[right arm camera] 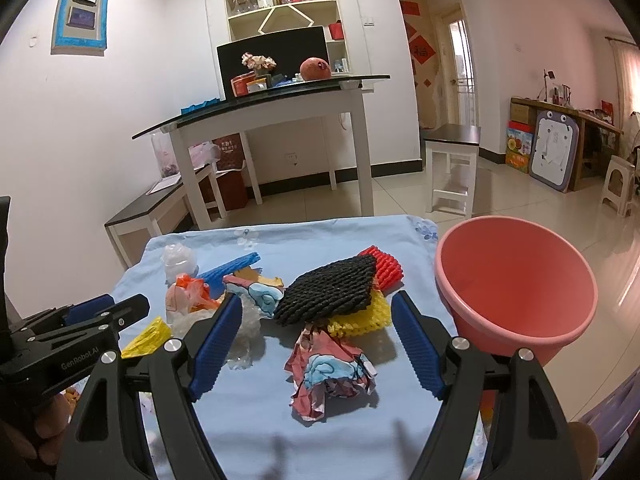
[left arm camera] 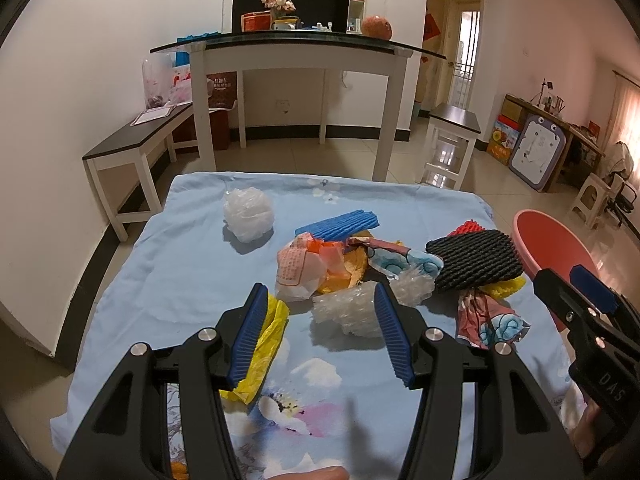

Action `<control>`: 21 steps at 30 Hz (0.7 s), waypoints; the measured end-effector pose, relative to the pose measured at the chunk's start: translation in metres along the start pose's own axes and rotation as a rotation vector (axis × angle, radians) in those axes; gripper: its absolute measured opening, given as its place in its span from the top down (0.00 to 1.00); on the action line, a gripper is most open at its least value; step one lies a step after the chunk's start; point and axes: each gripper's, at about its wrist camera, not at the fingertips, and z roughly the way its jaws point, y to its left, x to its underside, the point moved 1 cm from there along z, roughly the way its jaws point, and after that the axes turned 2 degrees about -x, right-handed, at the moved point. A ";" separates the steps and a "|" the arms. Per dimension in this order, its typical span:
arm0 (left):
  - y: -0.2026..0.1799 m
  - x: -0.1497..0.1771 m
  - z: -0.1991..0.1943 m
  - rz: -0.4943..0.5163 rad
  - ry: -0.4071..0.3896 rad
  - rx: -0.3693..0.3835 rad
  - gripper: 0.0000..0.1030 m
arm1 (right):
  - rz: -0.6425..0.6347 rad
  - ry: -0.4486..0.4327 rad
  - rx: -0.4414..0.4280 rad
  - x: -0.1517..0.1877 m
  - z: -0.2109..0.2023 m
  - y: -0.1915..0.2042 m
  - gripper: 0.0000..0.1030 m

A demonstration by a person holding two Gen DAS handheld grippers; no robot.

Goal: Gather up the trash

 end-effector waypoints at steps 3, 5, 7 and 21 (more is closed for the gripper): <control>-0.001 0.000 0.000 0.004 -0.001 -0.001 0.46 | 0.001 0.001 0.000 0.000 0.000 0.000 0.27; -0.003 0.000 0.001 0.007 -0.001 -0.001 0.46 | 0.002 0.000 0.000 0.000 0.000 -0.001 0.27; -0.005 -0.001 0.001 0.010 0.001 -0.001 0.46 | 0.002 0.000 0.000 0.000 0.000 -0.001 0.27; -0.011 -0.001 0.004 0.021 0.012 0.002 0.46 | 0.027 0.011 0.004 0.003 0.001 -0.012 0.27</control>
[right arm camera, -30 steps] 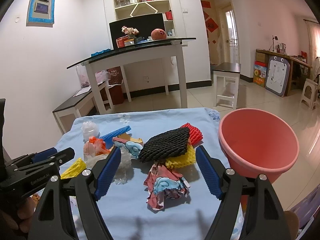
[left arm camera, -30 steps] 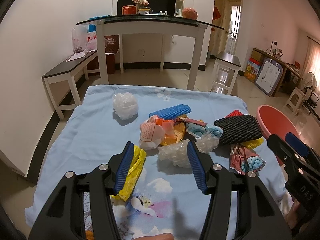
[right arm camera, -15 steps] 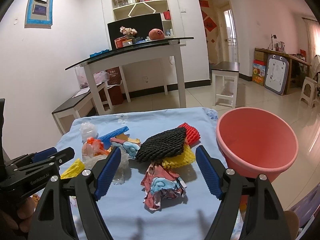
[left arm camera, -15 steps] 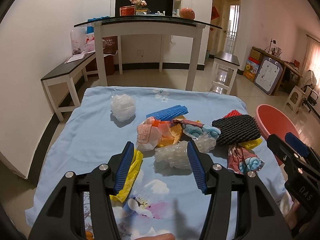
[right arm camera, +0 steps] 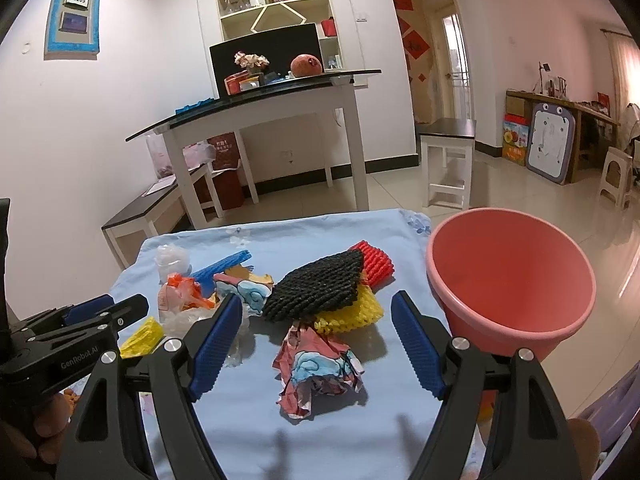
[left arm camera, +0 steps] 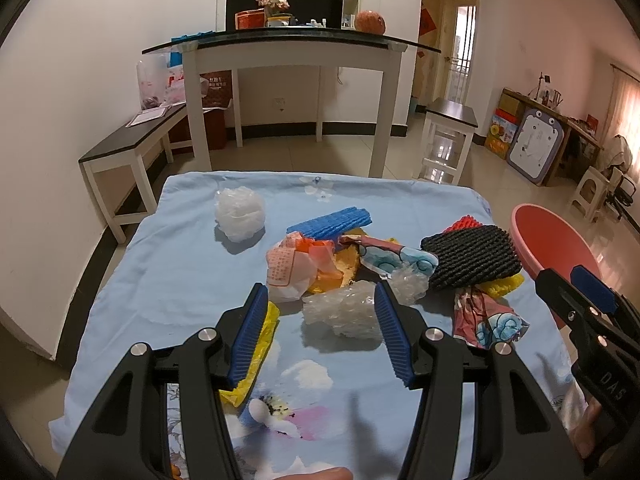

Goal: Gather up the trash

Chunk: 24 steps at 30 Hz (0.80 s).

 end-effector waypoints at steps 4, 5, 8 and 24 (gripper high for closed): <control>-0.001 0.000 0.003 0.004 0.008 0.006 0.46 | 0.006 0.007 -0.002 0.001 0.001 -0.002 0.27; -0.001 0.000 0.004 0.005 0.009 0.007 0.46 | 0.006 0.010 -0.003 0.001 0.002 -0.002 0.27; -0.002 0.001 0.007 0.008 0.014 0.011 0.46 | 0.005 0.018 -0.005 0.002 0.004 -0.003 0.27; 0.009 -0.007 0.023 0.005 0.060 0.073 0.46 | 0.009 0.062 0.008 -0.003 0.011 -0.023 0.27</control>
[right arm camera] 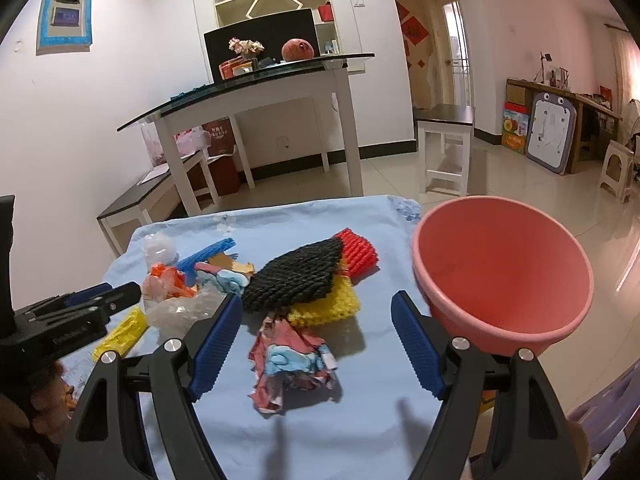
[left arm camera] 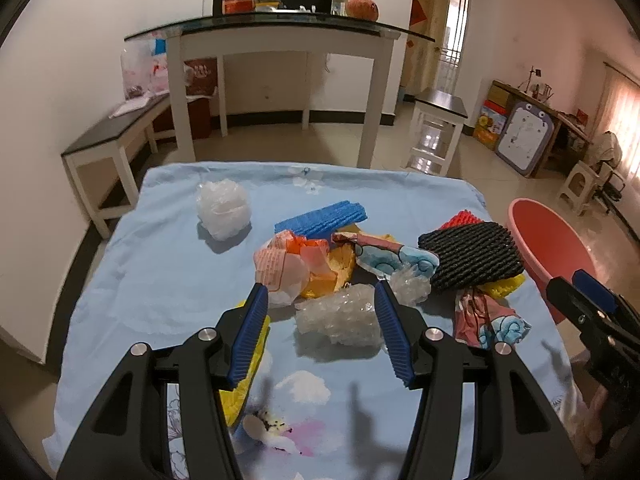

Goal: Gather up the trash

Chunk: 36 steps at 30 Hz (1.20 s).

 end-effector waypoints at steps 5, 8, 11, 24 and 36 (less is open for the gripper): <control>0.011 -0.001 -0.005 0.006 -0.003 0.051 0.46 | 0.011 0.028 -0.001 0.002 -0.003 -0.013 0.27; 0.017 0.004 -0.010 -0.020 -0.002 0.067 0.46 | 0.021 0.060 -0.026 0.010 -0.006 -0.018 0.27; 0.025 0.014 -0.014 -0.146 -0.001 0.085 0.46 | 0.044 0.081 -0.052 0.020 -0.008 -0.018 0.27; 0.001 0.022 -0.005 -0.059 0.086 0.112 0.46 | 0.043 0.128 -0.064 0.027 0.004 -0.016 0.27; -0.013 0.015 0.003 0.066 0.100 0.115 0.46 | 0.003 0.153 -0.113 0.016 0.012 -0.008 0.31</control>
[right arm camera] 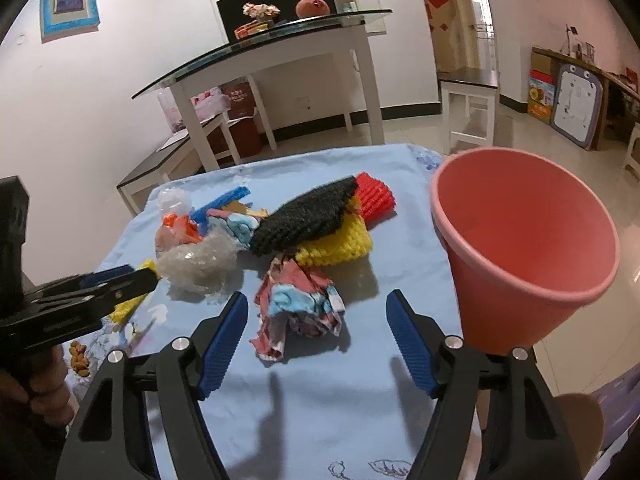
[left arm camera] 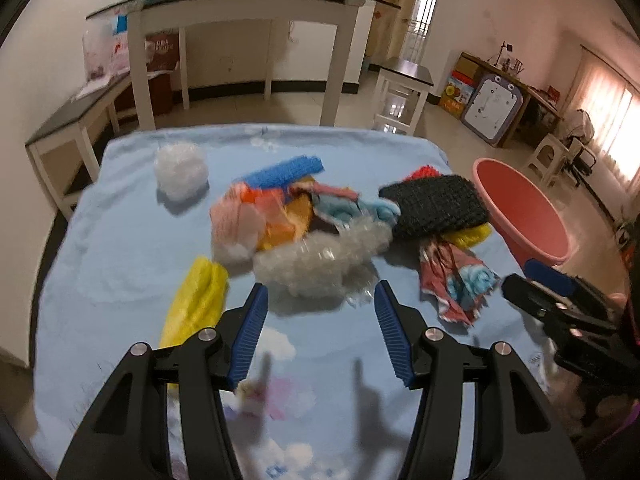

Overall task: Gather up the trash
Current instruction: 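Close the left gripper on the clear bubble wrap, then grasp the black mesh pad with the right gripper while the left lifts the bubble wrap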

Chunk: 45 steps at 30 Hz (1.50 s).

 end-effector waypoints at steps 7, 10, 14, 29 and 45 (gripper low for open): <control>0.000 -0.027 0.017 0.120 0.026 0.076 0.46 | 0.036 0.020 -0.036 -0.013 0.004 -0.009 0.31; -0.005 -0.032 0.026 0.182 0.022 0.094 0.46 | 0.078 0.031 -0.058 -0.021 0.009 -0.017 0.31; -0.003 -0.027 0.046 0.237 0.061 0.091 0.46 | 0.083 0.047 -0.063 -0.022 0.013 -0.018 0.31; 0.010 -0.014 0.038 0.225 0.043 0.084 0.60 | 0.115 0.058 -0.058 -0.027 0.020 -0.026 0.34; 0.016 -0.008 -0.007 0.120 -0.036 0.109 0.61 | 0.162 0.113 -0.091 -0.048 0.064 -0.025 0.83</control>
